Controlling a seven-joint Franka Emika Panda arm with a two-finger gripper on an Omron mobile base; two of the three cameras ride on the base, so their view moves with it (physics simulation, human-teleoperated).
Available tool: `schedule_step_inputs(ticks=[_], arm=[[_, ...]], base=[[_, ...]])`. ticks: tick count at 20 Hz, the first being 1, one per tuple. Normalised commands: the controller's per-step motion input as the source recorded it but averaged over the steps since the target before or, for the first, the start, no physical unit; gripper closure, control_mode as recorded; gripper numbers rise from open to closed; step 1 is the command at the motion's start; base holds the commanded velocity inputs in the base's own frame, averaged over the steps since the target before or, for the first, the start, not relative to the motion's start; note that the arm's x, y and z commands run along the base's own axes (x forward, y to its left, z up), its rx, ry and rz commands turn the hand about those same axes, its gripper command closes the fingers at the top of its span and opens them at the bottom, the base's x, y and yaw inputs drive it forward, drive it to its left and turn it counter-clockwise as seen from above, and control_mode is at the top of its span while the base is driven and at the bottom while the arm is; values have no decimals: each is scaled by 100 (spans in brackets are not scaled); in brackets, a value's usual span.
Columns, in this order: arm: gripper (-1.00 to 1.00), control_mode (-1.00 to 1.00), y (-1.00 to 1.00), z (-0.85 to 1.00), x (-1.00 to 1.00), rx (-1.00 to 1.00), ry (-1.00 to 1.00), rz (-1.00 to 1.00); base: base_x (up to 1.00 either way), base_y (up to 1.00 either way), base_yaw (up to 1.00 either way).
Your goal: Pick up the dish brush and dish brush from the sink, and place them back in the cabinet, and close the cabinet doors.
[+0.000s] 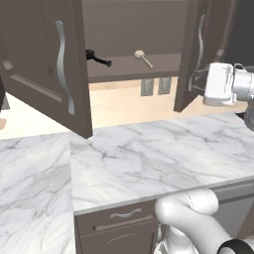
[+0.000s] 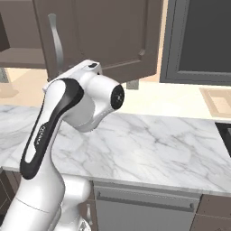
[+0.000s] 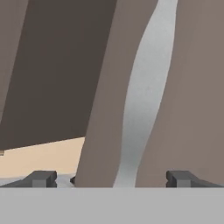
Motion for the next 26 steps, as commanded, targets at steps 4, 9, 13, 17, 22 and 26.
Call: schedule_step_inputs(ticks=[4, 9, 13, 17, 22, 26], arm=[[-100, -100, 39, 0, 69, 0, 0, -1], [-100, -100, 38, 0, 68, 0, 0, 0], [-100, -100, 27, 0, 50, 0, 0, 0], [-100, -100, 14, 0, 20, 0, -2, -5], [-100, -100, 11, 0, 0, 0, -9, -17], [-100, -100, 19, 0, 7, -1, -6, -18]], base=[[0, 0, 0], [0, 0, 0], [0, 0, 0], [0, 0, 0], [0, 0, 0], [0, 0, 0]])
